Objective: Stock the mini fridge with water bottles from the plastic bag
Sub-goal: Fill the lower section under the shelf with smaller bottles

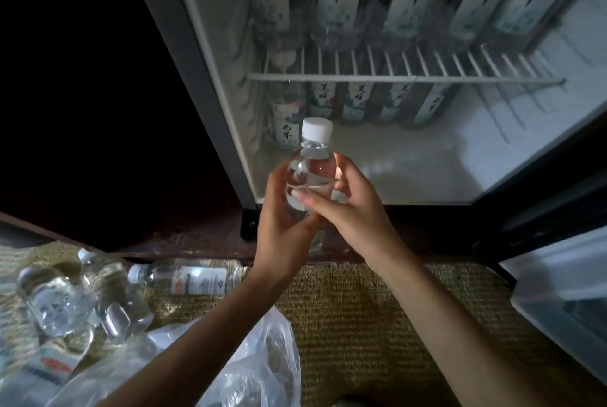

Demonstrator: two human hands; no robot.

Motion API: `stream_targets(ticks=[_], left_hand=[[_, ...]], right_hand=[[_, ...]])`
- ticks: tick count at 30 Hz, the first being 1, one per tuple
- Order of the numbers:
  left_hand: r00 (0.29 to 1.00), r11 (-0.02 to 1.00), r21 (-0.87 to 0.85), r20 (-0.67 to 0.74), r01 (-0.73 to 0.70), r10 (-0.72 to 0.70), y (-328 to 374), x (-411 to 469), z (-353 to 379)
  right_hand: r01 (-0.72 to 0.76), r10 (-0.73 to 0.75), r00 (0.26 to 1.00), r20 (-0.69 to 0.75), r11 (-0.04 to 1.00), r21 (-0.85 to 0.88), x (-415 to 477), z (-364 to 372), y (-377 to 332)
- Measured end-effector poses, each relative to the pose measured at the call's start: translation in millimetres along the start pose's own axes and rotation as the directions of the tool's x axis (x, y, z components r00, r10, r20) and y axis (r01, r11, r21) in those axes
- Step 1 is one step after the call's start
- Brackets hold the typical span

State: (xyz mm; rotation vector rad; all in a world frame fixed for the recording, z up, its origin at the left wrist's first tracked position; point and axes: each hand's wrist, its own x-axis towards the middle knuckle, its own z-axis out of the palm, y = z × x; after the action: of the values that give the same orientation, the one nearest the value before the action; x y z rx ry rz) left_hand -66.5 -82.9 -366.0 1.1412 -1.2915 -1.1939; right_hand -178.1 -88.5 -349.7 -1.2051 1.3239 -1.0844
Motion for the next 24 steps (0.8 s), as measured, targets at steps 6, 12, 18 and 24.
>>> stream_targets(ticks=[6,12,18,24], left_hand=[[0.991,0.985,0.109,-0.02,-0.131,0.134,4.6,26.3,5.9],[0.981,0.964,0.183,0.045,-0.192,0.187,0.3,48.0,13.0],[0.986,0.962,0.214,0.044,-0.169,0.163,-13.1,50.7,9.3],[0.991,0.968,0.216,0.046,-0.129,0.122,-22.4,44.8,8.5]], right_hand=[[0.147,-0.145,0.987,-0.067,0.989,0.033,14.6,-11.0,-14.5],[0.211,-0.204,0.969,-0.14,0.977,0.037,25.0,-17.1,-11.2],[0.208,-0.204,0.972,-0.116,0.978,0.021,30.5,-14.5,-2.0],[0.249,-0.246,0.961,-0.125,0.968,0.005,29.9,-9.5,8.6]])
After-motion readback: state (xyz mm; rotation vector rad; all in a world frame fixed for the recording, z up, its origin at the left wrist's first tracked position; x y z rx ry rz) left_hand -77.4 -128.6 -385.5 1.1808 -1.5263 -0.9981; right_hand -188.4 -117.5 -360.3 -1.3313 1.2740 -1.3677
